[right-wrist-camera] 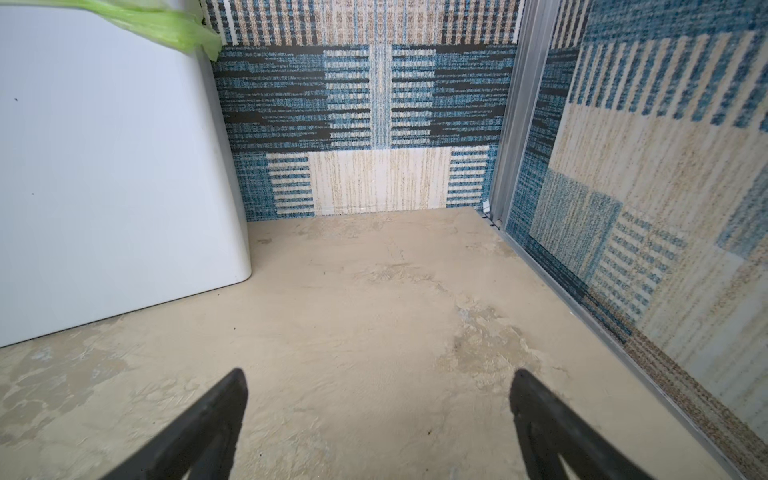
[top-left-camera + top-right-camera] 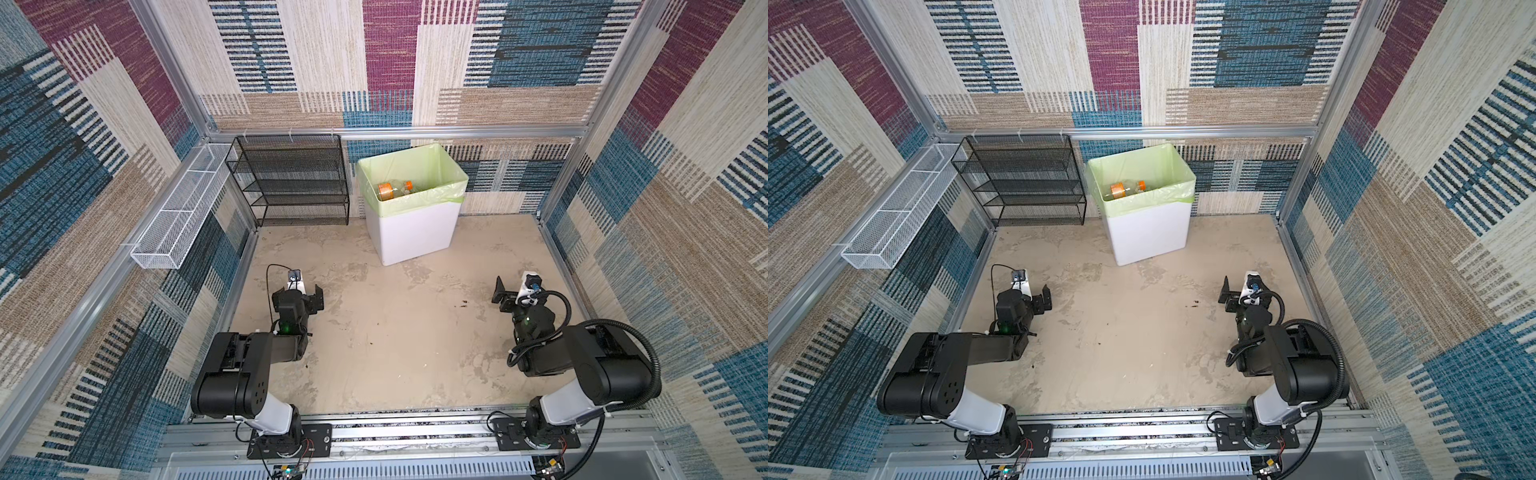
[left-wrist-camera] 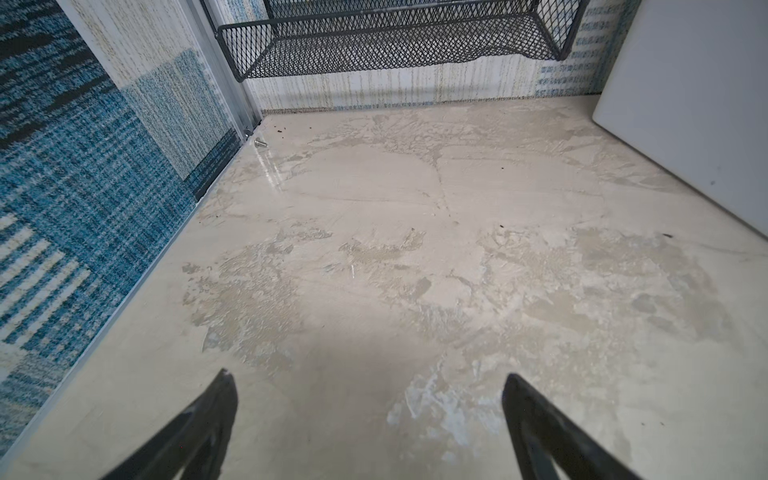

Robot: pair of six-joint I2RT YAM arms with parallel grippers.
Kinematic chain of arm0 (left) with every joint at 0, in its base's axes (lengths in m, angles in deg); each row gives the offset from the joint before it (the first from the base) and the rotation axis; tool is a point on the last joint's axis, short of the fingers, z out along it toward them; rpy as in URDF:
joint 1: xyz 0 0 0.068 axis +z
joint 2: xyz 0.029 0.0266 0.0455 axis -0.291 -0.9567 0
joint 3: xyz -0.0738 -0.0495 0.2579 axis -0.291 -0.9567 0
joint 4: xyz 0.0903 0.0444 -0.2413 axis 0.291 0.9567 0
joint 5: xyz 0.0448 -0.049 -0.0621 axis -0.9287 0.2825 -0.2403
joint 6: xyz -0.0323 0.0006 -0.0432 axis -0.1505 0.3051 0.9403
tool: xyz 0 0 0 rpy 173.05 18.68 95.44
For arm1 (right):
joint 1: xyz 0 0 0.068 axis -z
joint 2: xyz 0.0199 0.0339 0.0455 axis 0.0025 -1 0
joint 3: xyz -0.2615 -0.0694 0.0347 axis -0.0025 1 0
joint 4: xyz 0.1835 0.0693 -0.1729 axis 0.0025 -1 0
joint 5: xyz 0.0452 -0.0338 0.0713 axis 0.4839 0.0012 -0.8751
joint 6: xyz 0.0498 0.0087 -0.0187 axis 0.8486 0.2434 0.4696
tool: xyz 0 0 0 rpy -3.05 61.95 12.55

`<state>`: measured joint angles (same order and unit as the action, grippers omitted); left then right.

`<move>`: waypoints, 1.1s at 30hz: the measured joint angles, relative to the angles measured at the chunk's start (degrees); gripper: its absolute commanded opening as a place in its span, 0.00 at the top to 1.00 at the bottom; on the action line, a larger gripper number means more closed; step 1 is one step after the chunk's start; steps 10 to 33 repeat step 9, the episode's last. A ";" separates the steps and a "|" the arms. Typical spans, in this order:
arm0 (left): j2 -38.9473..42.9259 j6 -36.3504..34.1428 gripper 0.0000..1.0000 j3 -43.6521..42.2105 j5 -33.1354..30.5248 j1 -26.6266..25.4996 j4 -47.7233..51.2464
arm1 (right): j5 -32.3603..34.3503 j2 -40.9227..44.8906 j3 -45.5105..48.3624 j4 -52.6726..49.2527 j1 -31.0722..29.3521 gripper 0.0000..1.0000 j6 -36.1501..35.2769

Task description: Throw the plastic bottles in the bin

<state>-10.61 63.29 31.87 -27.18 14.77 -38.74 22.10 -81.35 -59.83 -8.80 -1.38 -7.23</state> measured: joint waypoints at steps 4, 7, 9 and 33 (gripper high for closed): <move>0.00 -0.02 0.01 -0.07 0.11 -0.28 -0.24 | 0.44 -0.09 -0.13 0.02 0.00 0.01 0.42; 0.00 -0.02 0.00 -0.09 0.09 -0.50 -0.44 | 0.44 -0.13 -0.26 0.02 0.00 0.01 0.50; 0.00 -0.02 0.00 -0.09 0.11 -0.48 -0.44 | 0.44 -0.11 -0.11 0.09 0.00 0.01 0.63; 0.00 -0.02 0.00 -0.09 0.11 -0.48 -0.44 | 0.44 -0.11 -0.11 0.09 0.00 0.01 0.63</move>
